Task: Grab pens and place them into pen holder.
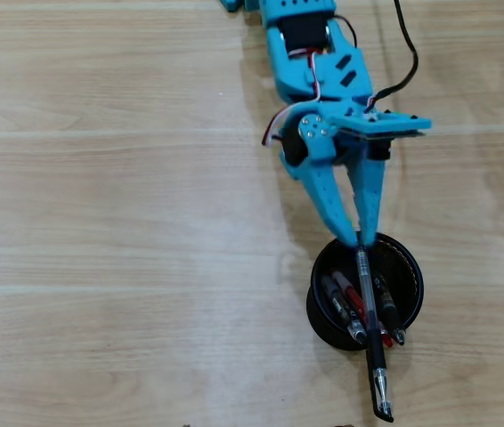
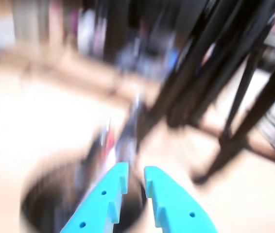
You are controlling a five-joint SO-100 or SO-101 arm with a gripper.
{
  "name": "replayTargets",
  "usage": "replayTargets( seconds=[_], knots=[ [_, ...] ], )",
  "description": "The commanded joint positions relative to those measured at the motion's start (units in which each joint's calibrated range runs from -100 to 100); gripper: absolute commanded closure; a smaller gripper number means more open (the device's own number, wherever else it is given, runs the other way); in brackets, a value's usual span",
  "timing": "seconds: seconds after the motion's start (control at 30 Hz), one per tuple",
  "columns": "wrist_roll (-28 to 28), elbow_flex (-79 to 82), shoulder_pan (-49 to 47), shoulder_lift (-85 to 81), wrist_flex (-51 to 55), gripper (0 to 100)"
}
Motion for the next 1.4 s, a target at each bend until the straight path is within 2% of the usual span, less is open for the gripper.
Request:
replayTargets(
  seconds=[0.0, 0.07, 0.13, 0.3, 0.4, 0.5, 0.6, 0.87, 1.37],
  knots=[
    [15.4, 13.6, 2.7, -26.5, 36.9, 90],
    [21.2, 23.5, 6.1, -35.2, 47.8, 83],
    [24.4, 34.2, 7.8, -42.6, 54.8, 76],
    [24.7, 60.1, 7.5, -58.7, 58.7, 56],
    [24.8, 69.2, 6.2, -69.0, 60.4, 48],
    [24.7, 70.8, 6.2, -78.2, 71.0, 47],
    [24.7, 72.6, 6.9, -85.8, 76.3, 48],
    [24.8, 75.9, 6.2, -100.9, 77.1, 48],
    [24.8, 76.3, 5.9, -100.6, 76.5, 48]
  ],
)
